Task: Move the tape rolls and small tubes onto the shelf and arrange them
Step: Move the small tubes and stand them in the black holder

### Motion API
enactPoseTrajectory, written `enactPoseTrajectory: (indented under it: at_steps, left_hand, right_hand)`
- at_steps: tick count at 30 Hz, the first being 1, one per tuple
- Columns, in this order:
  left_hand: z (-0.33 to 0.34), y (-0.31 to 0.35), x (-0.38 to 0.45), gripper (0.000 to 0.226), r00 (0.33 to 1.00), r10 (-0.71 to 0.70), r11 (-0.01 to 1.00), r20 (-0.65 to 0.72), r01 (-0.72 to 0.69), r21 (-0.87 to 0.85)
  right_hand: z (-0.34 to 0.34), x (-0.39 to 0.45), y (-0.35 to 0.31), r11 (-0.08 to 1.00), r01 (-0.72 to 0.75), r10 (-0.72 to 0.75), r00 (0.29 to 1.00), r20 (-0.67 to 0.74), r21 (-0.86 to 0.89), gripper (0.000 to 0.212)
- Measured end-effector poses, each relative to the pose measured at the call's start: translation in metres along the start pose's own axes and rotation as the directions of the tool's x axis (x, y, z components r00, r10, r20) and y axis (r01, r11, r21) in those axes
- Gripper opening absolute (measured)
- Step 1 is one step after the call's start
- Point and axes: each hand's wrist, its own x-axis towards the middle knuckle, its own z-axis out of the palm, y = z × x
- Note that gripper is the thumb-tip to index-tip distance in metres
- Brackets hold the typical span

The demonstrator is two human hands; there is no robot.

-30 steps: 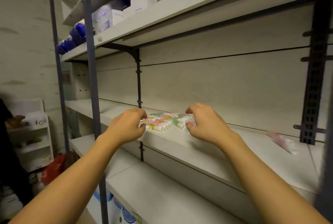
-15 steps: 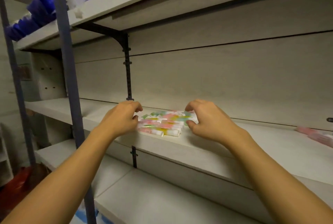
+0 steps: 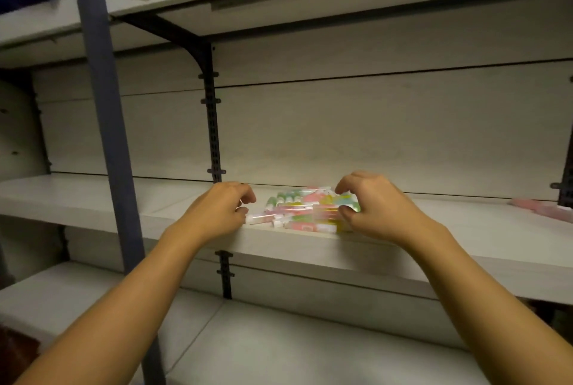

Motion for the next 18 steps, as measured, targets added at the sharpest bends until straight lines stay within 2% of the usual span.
enactPoseTrajectory:
  at_steps: [6, 10, 14, 18]
  left_hand:
    - [0.005, -0.016, 0.002, 0.025, 0.997, 0.028, 0.992, 0.068, -0.020, -0.127]
    - [0.004, -0.007, 0.007, 0.031, 0.993, -0.028, 0.960, 0.114, 0.058, -0.273]
    - [0.009, -0.006, 0.010, 0.033, 0.968, -0.097, 0.953, 0.232, 0.158, -0.258]
    - [0.010, -0.003, 0.008, 0.023, 0.967, -0.116, 0.935, 0.225, 0.183, -0.303]
  right_hand:
    - [0.001, -0.011, -0.019, 0.997, -0.065, 0.065, 0.998, -0.004, -0.037, 0.034]
    - [-0.004, -0.016, -0.024, 0.996, -0.071, 0.070, 0.997, -0.019, -0.046, 0.031]
    - [-0.008, -0.020, -0.021, 0.997, -0.061, 0.061, 0.998, -0.008, -0.057, 0.029]
    - [-0.008, -0.022, -0.020, 0.998, -0.049, 0.049, 0.999, 0.004, -0.048, 0.027]
